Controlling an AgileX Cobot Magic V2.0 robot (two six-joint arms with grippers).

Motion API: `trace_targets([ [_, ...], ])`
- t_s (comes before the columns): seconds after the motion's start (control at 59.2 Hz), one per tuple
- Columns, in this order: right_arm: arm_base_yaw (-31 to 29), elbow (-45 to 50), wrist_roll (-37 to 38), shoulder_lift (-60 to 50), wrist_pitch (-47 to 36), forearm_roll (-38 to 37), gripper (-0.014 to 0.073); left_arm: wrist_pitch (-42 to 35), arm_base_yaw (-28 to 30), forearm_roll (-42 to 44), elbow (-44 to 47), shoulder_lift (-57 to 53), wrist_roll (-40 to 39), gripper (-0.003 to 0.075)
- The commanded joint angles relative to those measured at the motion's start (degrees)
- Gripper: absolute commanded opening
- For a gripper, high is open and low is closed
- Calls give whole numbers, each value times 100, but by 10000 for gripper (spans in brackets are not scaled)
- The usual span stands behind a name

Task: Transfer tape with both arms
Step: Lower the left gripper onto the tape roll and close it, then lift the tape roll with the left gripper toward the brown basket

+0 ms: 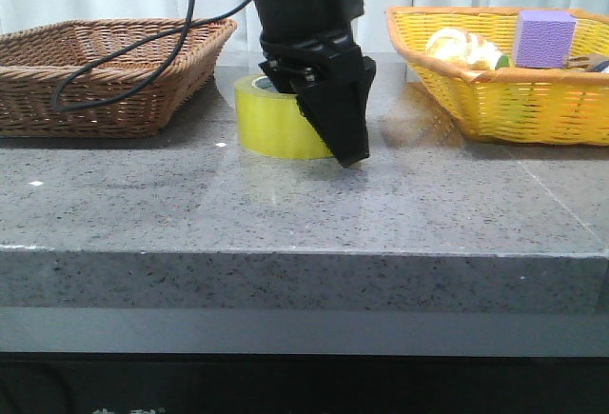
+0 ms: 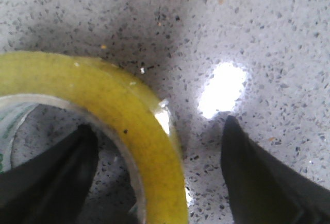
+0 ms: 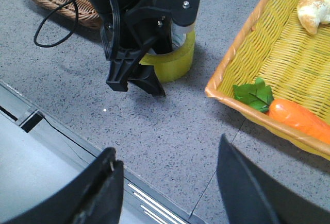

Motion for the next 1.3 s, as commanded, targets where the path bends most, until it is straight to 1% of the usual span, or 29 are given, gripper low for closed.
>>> trace_targets([
  [0.0,-18,-125,0,-12,-355,-49,433,-108,8,-131,-180,-286,-8,384],
  [0.017,-18,-125,0,-12,-355,-49,433,-108,8,-131,-180,-286,-8,350],
  [0.118,-18,-125,0,-12,-355,-49,433,-108,8,-131,-180,-286,-19,211],
  [0.169,-18,-125,0,-12,-355,-49,433,-108,8,-131,-180,-286,-19,157],
  [0.237,-18,-125,0,-12,-355,-49,433,-94,21,-131,-212,-286,-122,127],
  [0.338,-18,-125,0,-12,-355,-49,433,-42,32,-31,-370,-298,-419,126],
  [0.422,-18,-125,0,-12,-355,-49,433,159,32,157,-605,-306,-631,126],
  [0.591,-18,-125,0,-12,-355,-49,433,643,32,662,-1390,-306,-1291,126],
  [0.659,-18,-125,0,-12,-355,-49,433,643,61,923,-1738,-321,-1528,126],
  [0.777,-18,-125,0,-12,-355,-49,433,643,191,986,-2230,-321,-1742,126],
  [0.946,-18,-125,0,-12,-355,-49,433,643,607,1053,-2623,-321,-2223,126],
  [1.183,-18,-125,0,-12,-355,-49,433,643,1512,1087,-2613,-286,-3097,126],
  [1.284,-18,-125,0,-12,-355,-49,433,643,1808,1074,-2557,-227,-3199,126],
])
